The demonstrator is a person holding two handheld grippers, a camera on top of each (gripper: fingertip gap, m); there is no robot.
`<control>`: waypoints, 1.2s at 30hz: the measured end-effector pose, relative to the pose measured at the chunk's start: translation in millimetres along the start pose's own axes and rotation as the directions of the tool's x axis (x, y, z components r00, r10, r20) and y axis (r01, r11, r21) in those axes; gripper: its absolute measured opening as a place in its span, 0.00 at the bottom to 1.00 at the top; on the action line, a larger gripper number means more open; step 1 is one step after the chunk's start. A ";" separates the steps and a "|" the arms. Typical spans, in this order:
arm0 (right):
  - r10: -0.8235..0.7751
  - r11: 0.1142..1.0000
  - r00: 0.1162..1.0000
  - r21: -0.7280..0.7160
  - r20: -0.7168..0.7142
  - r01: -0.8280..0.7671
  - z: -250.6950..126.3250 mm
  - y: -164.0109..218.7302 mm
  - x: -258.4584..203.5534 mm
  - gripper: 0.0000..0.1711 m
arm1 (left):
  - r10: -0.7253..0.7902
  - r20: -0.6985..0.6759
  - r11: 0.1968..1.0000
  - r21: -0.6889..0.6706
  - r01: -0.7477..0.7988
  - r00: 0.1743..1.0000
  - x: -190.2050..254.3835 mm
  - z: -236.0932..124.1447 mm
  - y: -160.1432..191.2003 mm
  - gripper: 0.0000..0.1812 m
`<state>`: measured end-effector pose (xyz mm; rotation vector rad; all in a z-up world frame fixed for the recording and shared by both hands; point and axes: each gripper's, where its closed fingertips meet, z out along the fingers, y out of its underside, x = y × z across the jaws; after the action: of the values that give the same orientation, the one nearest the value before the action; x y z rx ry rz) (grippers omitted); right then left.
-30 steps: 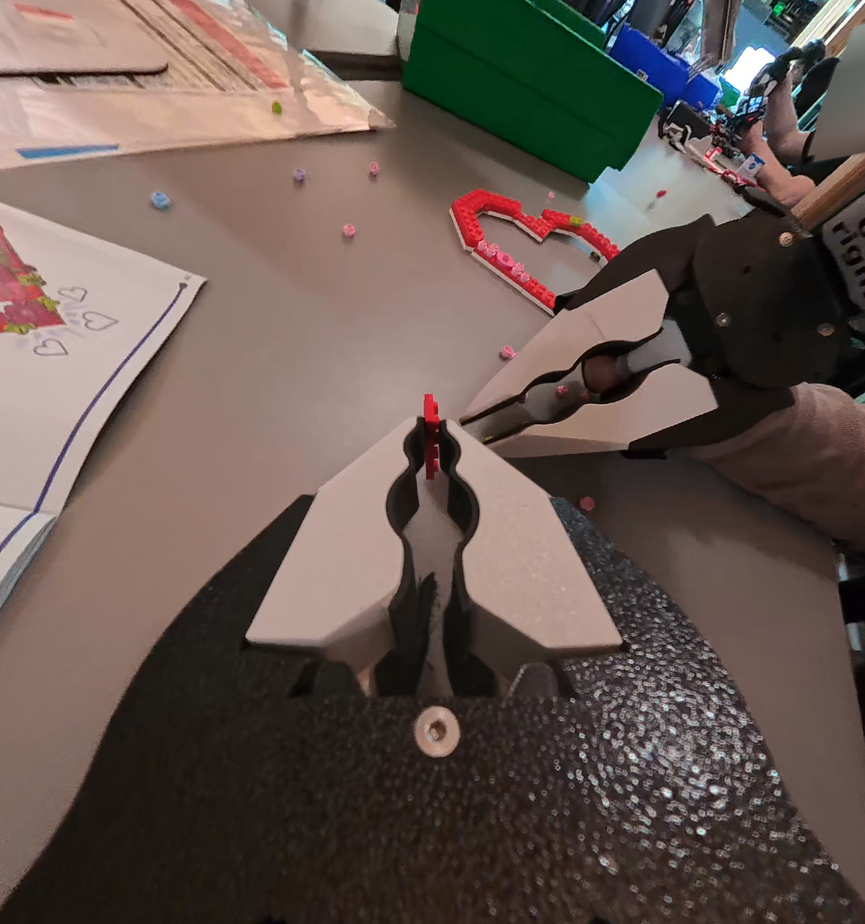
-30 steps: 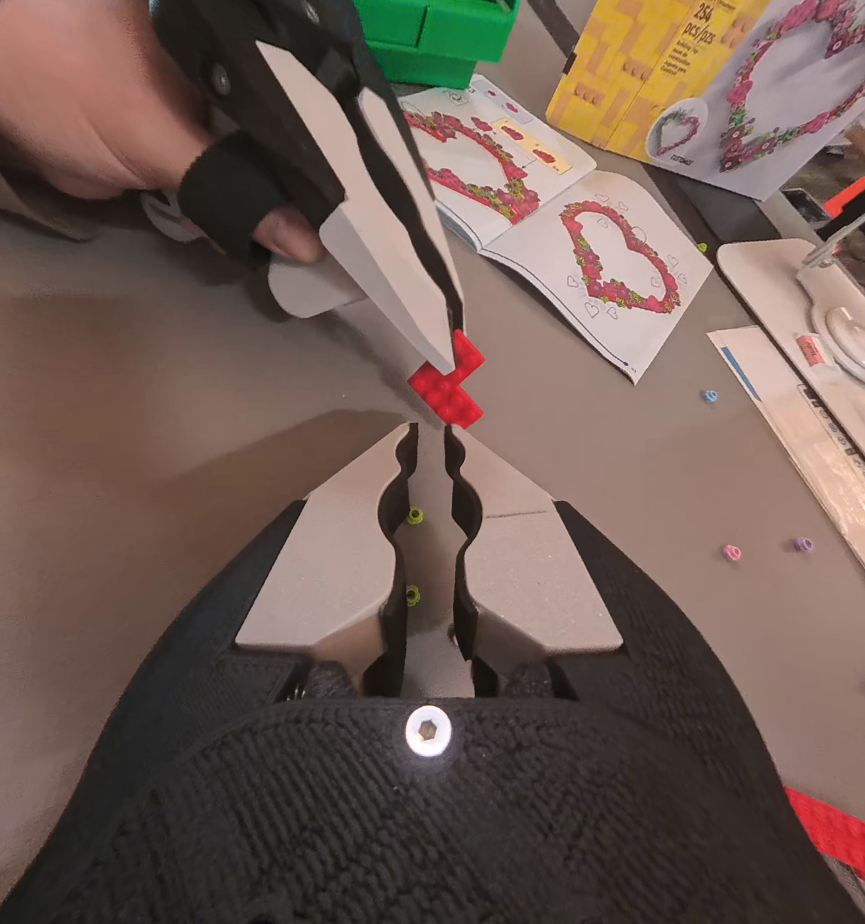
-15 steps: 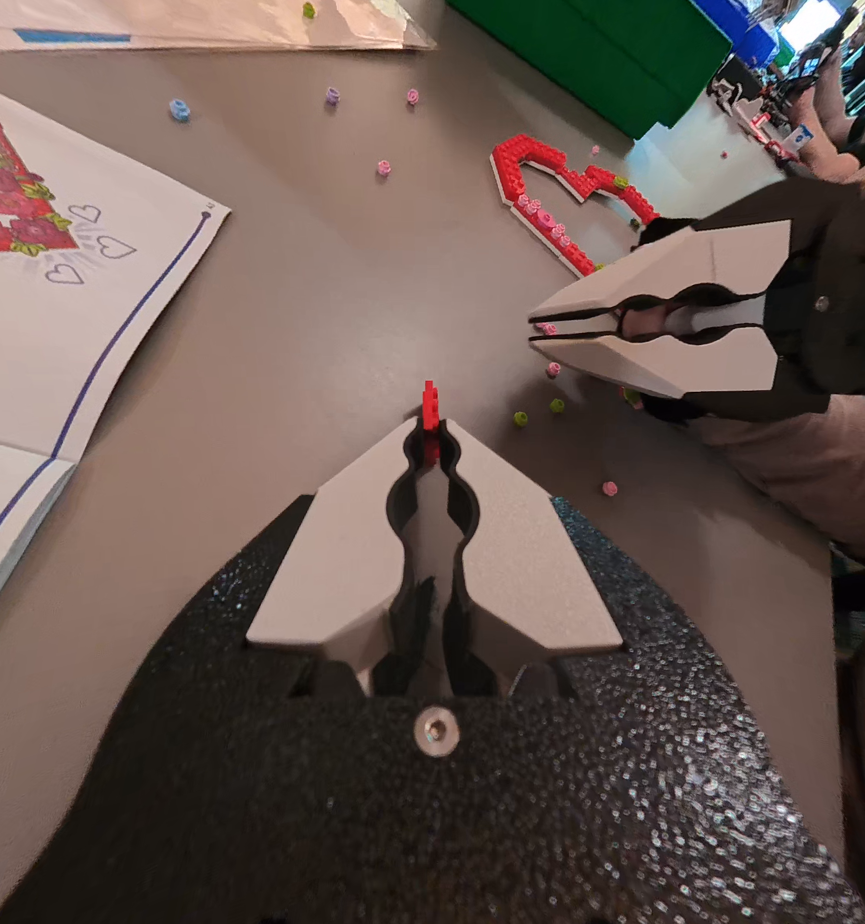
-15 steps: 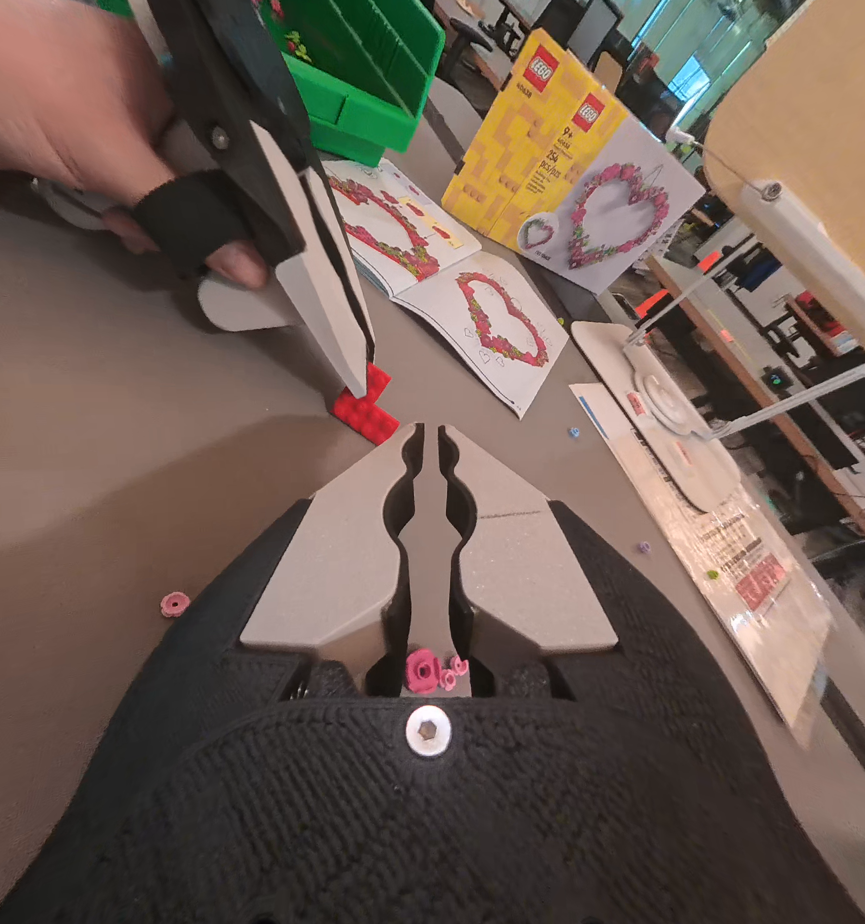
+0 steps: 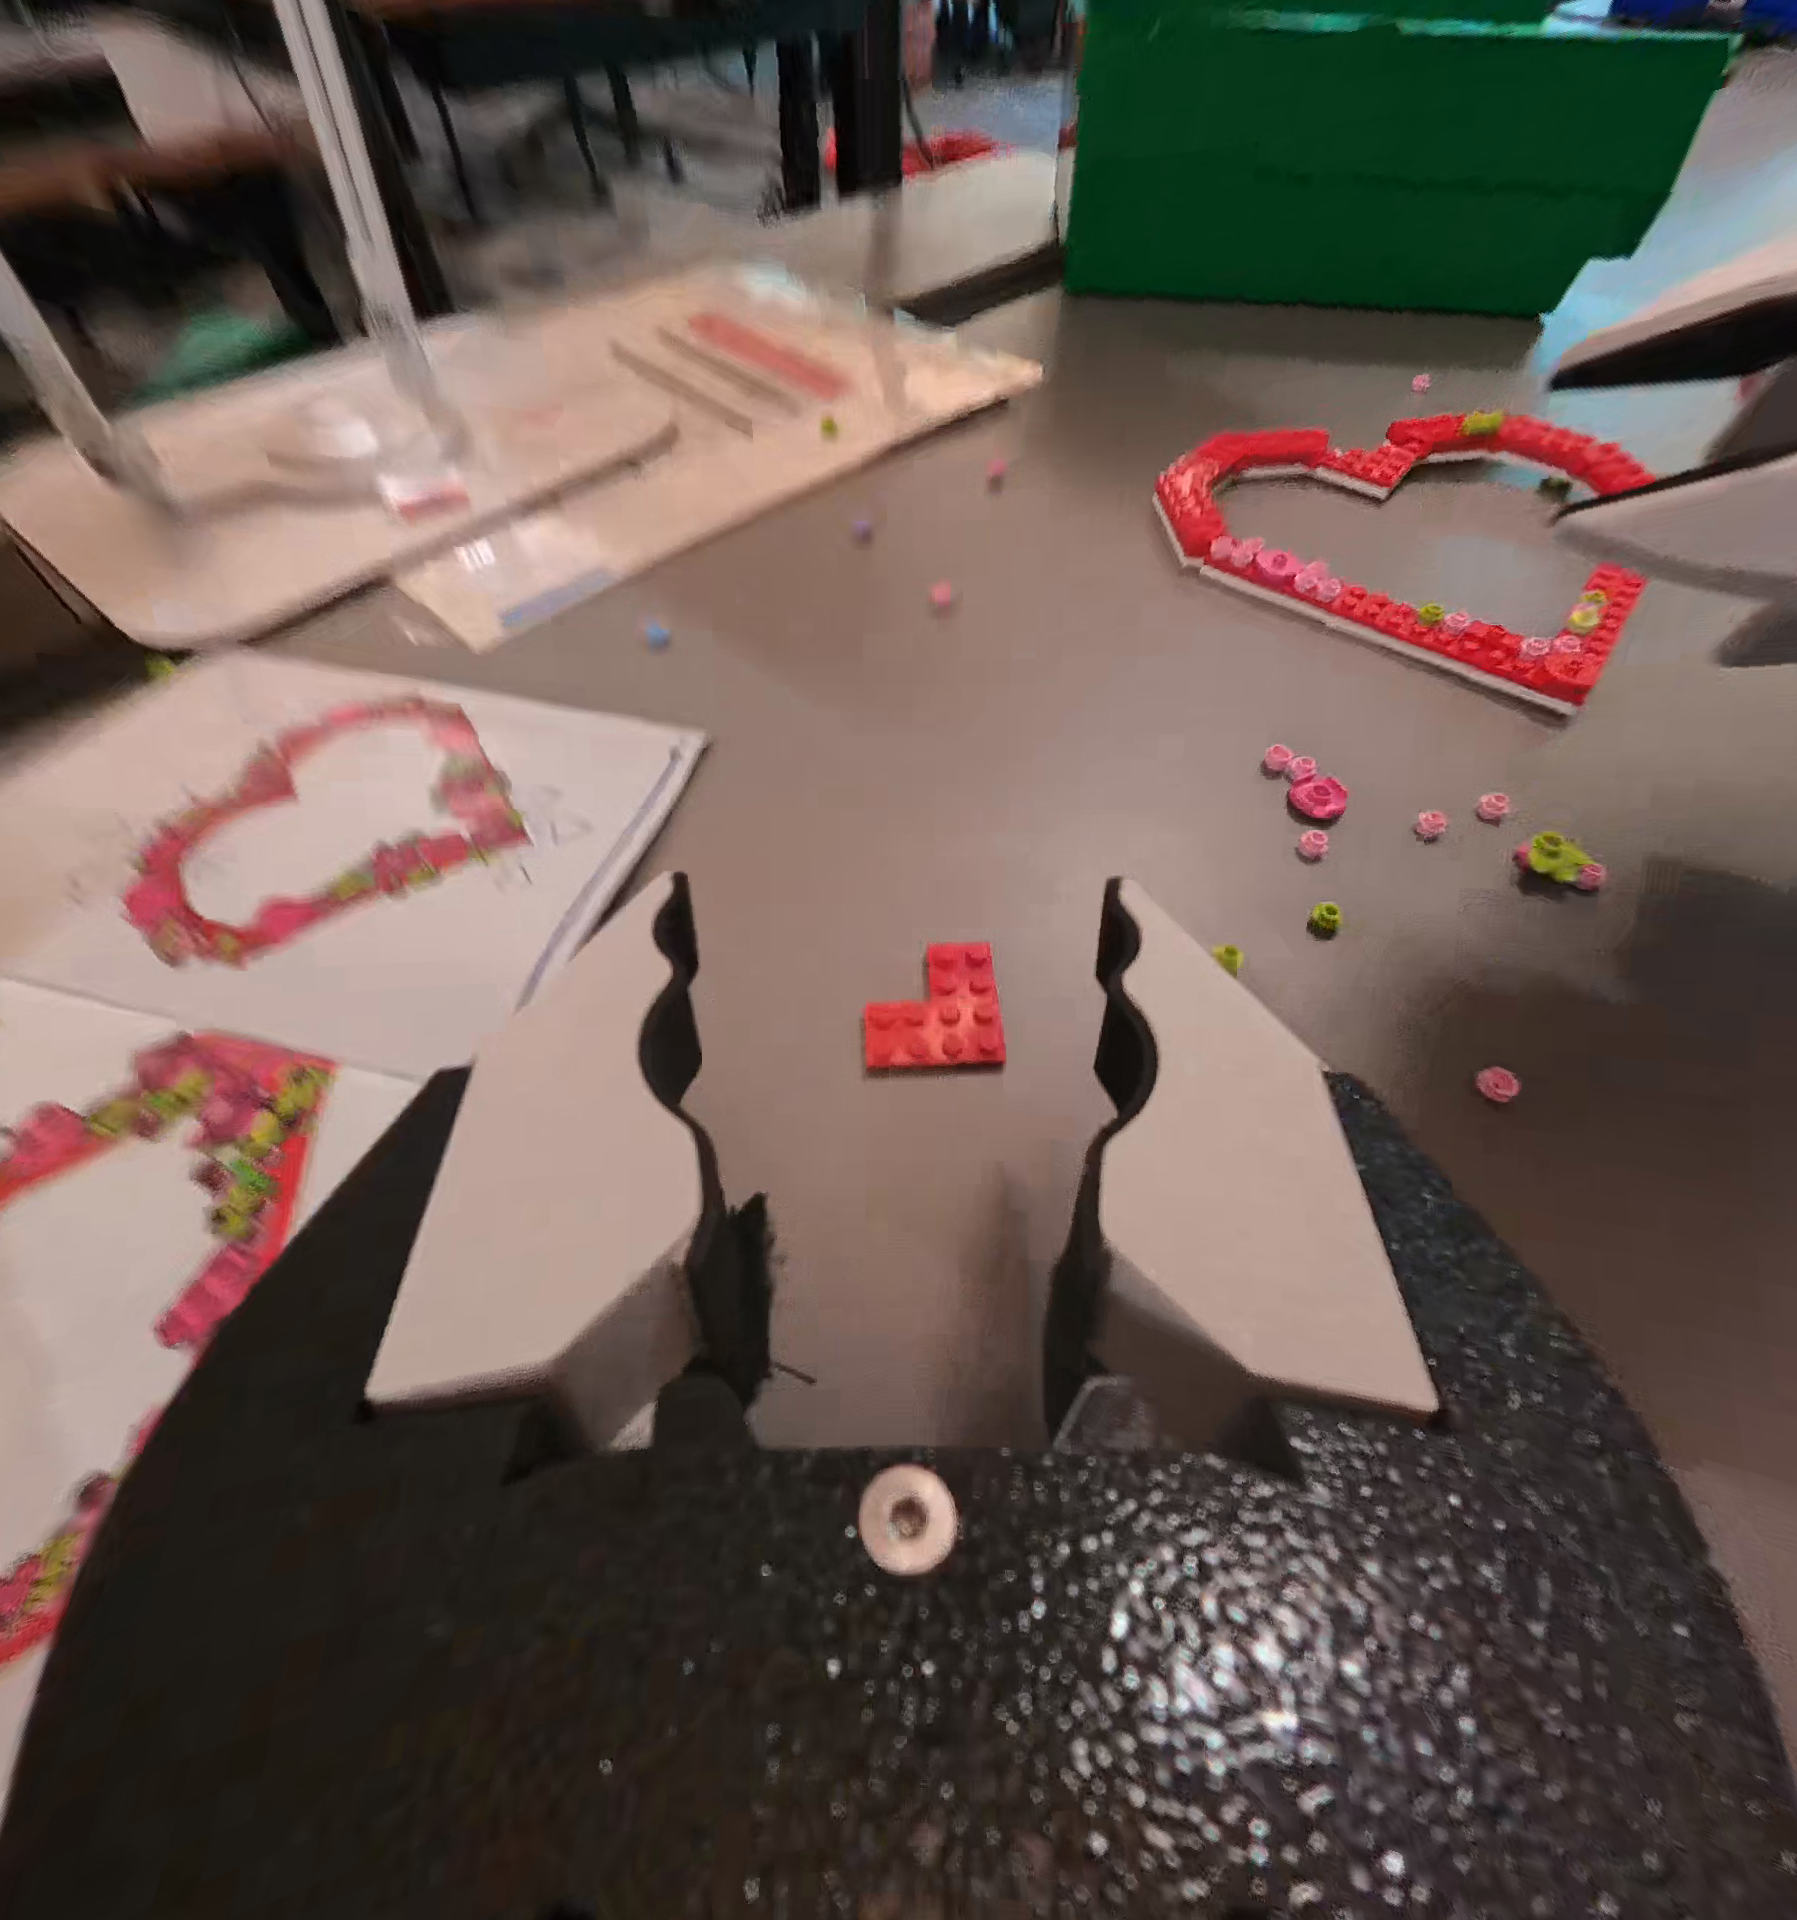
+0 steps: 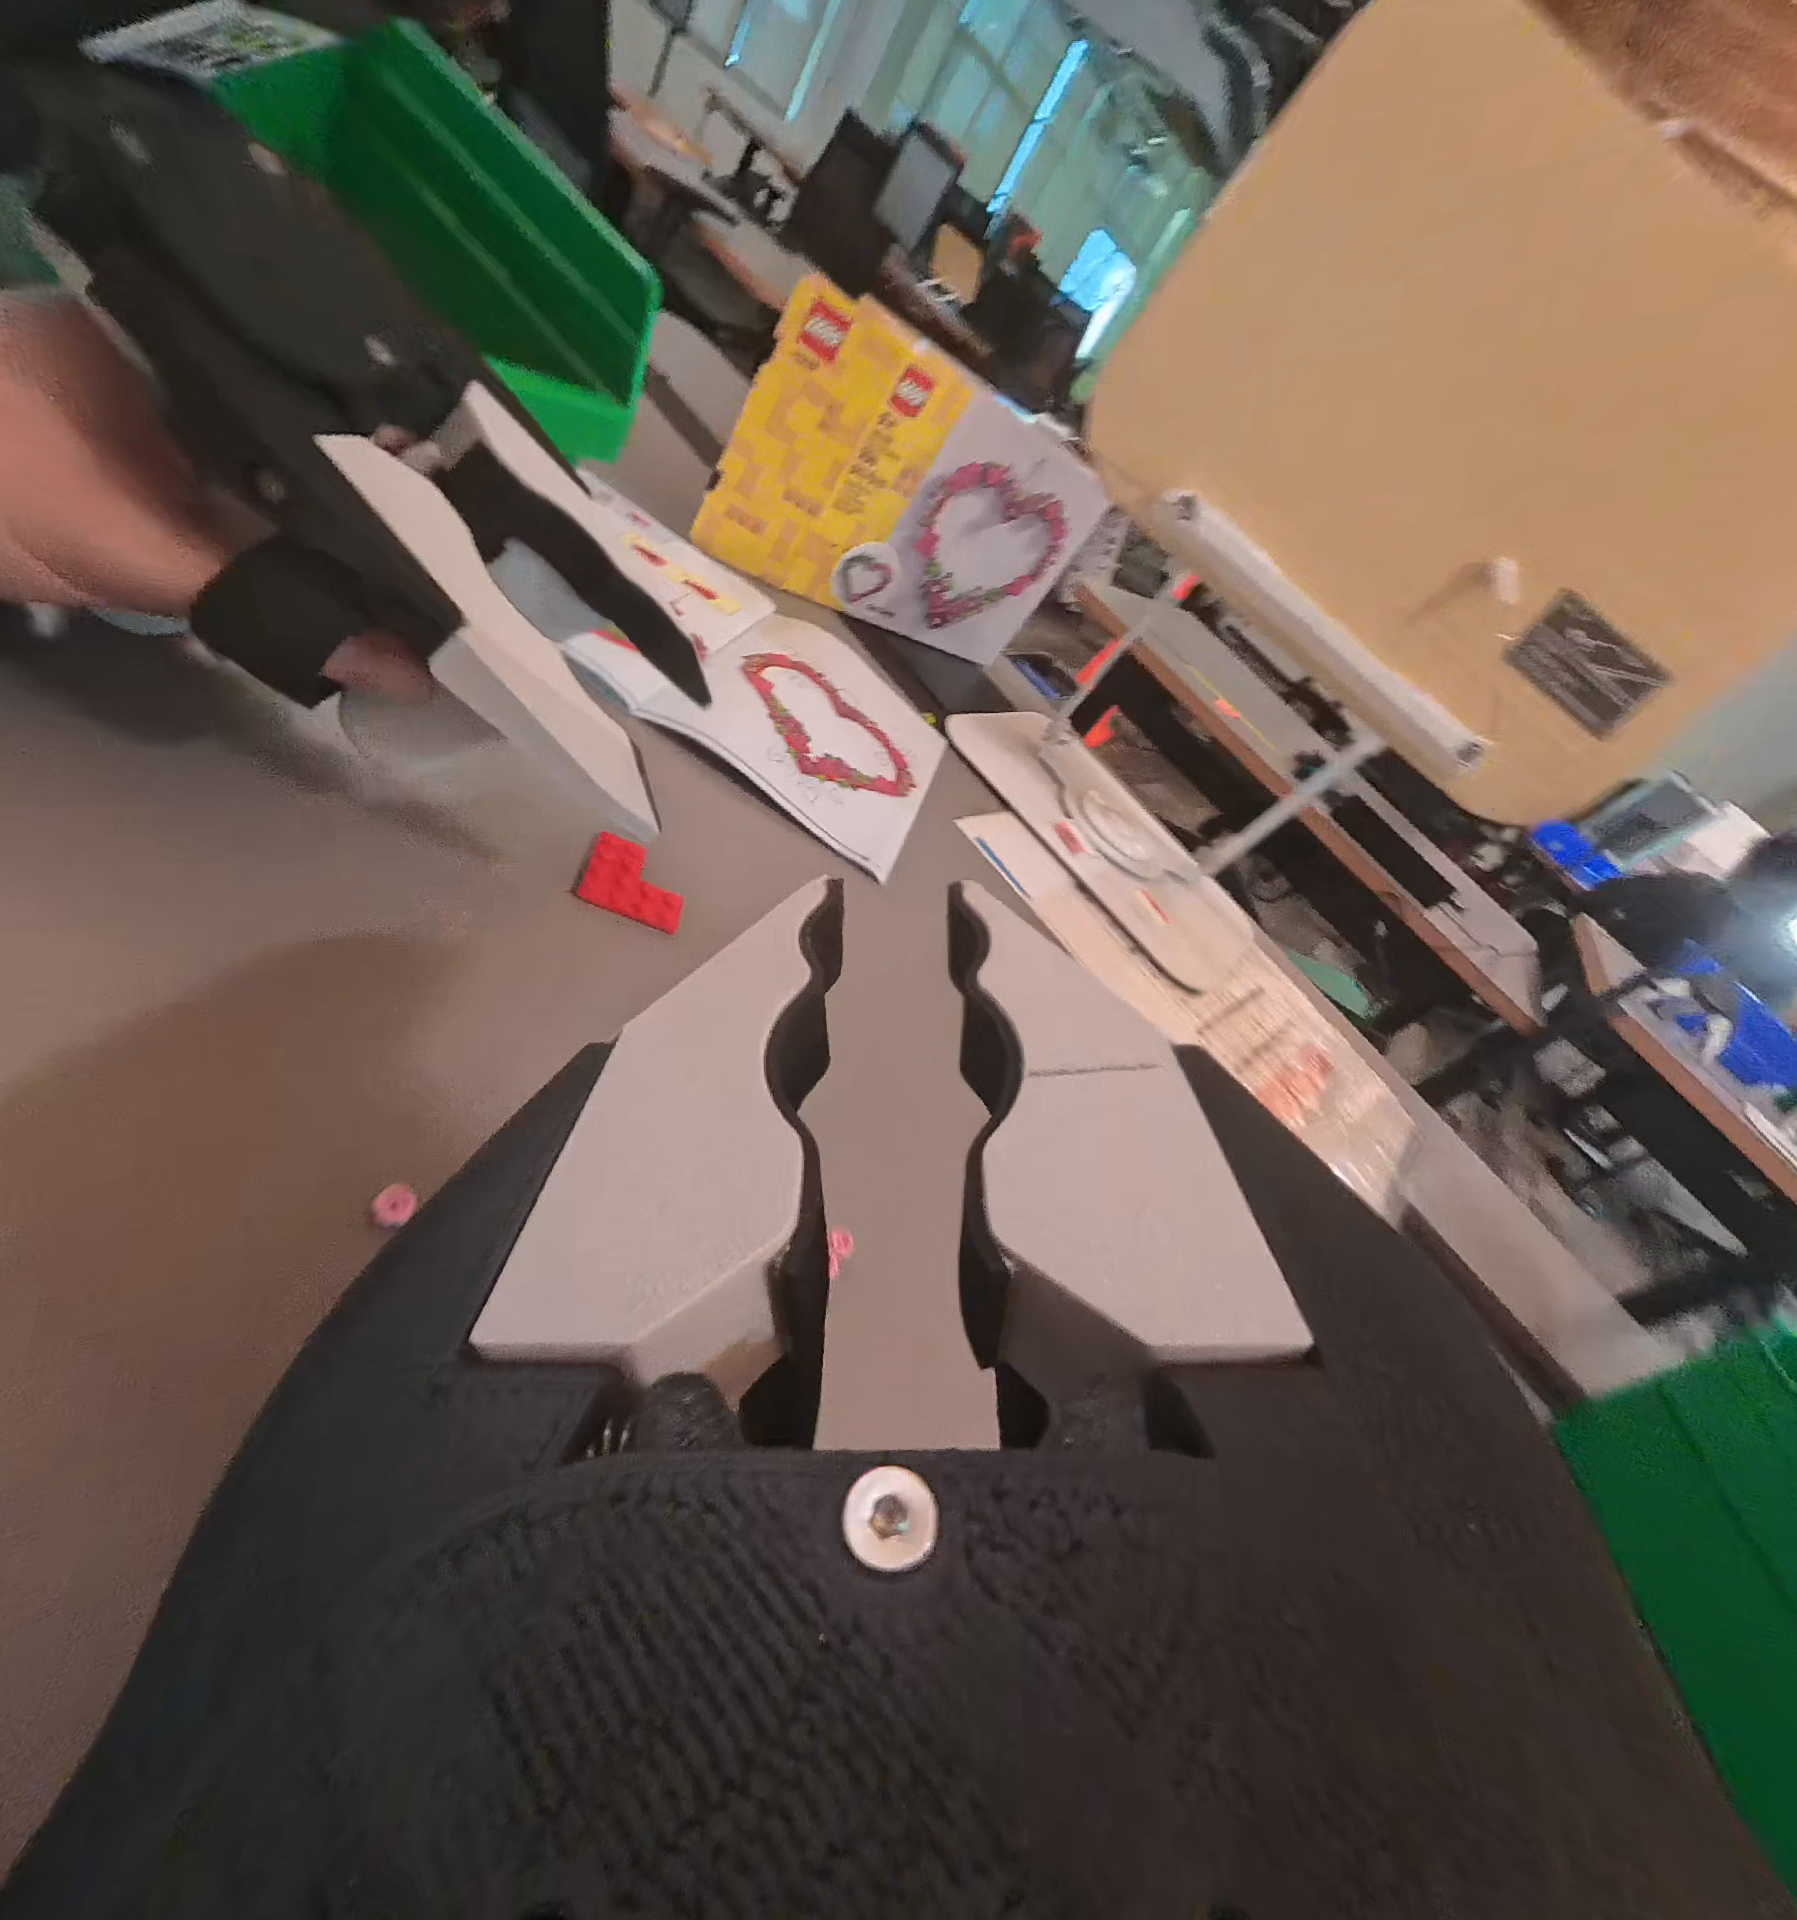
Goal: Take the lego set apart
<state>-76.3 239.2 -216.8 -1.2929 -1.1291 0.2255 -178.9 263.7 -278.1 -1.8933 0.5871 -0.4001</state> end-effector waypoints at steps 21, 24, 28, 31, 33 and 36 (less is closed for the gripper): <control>0.216 0.832 0.480 -0.097 -0.850 -0.546 -522.9 299.0 279.0 0.57 | 0.535 -0.191 0.719 0.614 -0.326 0.823 315.4 19.1 -136.5 0.70; 0.224 0.798 0.363 -0.044 -0.905 -0.601 -567.5 342.8 321.2 0.64 | 0.547 -0.267 0.754 0.567 -0.330 0.793 357.6 66.6 -129.1 0.83; 0.197 0.757 0.348 -0.084 -0.917 -0.648 -600.1 403.4 390.9 0.63 | 0.543 -0.356 0.797 0.504 -0.333 0.761 400.0 118.3 -125.1 0.87; 0.271 0.714 0.405 -0.100 -0.873 -0.693 -603.5 454.3 441.0 0.51 | 0.544 -0.332 0.800 0.481 -0.358 0.771 411.3 150.6 -130.4 0.87; 0.292 0.658 0.407 -0.128 -0.866 -0.743 -609.9 496.7 468.9 0.49 | 0.527 -0.305 0.808 0.469 -0.356 0.793 412.8 168.5 -137.8 0.87; 0.262 0.609 0.387 -0.160 -0.884 -0.777 -623.2 553.3 510.1 0.45 | 0.487 -0.244 0.826 0.441 -0.351 0.839 407.9 195.2 -149.4 0.87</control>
<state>885.1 379.4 -321.1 -2.0121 0.1422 -0.2461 291.3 227.2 -212.1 -1.2705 1.0670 -0.5141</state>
